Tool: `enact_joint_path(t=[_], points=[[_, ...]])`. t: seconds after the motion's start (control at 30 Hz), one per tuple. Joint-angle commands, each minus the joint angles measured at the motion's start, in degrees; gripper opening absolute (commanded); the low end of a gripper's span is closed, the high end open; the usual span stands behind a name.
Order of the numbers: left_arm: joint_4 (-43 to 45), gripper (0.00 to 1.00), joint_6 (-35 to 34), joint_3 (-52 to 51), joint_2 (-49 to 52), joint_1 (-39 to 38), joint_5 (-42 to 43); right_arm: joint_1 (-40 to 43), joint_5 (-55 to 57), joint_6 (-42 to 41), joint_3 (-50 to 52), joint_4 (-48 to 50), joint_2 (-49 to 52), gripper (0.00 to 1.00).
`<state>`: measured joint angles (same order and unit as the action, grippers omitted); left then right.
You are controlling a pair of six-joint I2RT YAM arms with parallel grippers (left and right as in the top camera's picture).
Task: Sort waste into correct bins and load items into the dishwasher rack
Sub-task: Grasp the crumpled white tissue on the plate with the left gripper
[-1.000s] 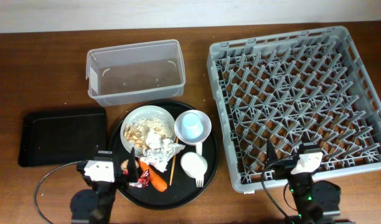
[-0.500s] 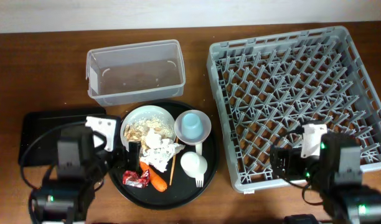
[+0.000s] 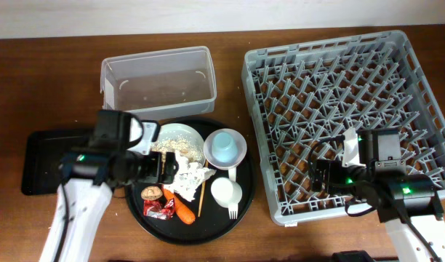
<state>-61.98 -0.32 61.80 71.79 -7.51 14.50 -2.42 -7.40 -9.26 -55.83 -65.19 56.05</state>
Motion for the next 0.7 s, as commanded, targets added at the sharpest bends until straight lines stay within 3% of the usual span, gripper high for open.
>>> enact_joint_path(t=[0.0, 0.23, 0.33, 0.43, 0.53, 0.63, 0.67], points=[[0.76, 0.99, -0.55, 0.83, 7.50, -3.54, -0.76, -0.09, 0.79, -0.70, -0.87, 0.28, -0.61, 0.98], [4.72, 0.98, -0.55, 0.81, 24.46, -9.75, -0.79, -0.09, 0.79, -0.70, -0.87, 0.26, -0.61, 0.98], [4.98, 0.89, -0.55, 0.81, 27.91, -10.62, -0.76, -0.09, 0.79, -0.70, -0.87, 0.28, -0.61, 0.98], [5.57, 0.72, -0.55, 0.83, 28.06, -10.62, -0.76, -0.09, 0.79, -0.70, -0.87, 0.28, -0.61, 0.98], [5.60, 0.30, -0.55, 0.81, 28.06, -10.62, -0.76, -0.09, 0.81, -0.70, -0.87, 0.28, -0.61, 0.98], [6.01, 0.13, -0.55, 0.81, 28.06, -12.50, -0.79, -0.09, 0.79, -0.70, -0.87, 0.28, -0.61, 0.98], [5.99, 0.01, -0.55, 0.81, 28.06, -12.59, -0.81, -0.09, 0.79, -0.70, -0.87, 0.28, -0.61, 0.98]])
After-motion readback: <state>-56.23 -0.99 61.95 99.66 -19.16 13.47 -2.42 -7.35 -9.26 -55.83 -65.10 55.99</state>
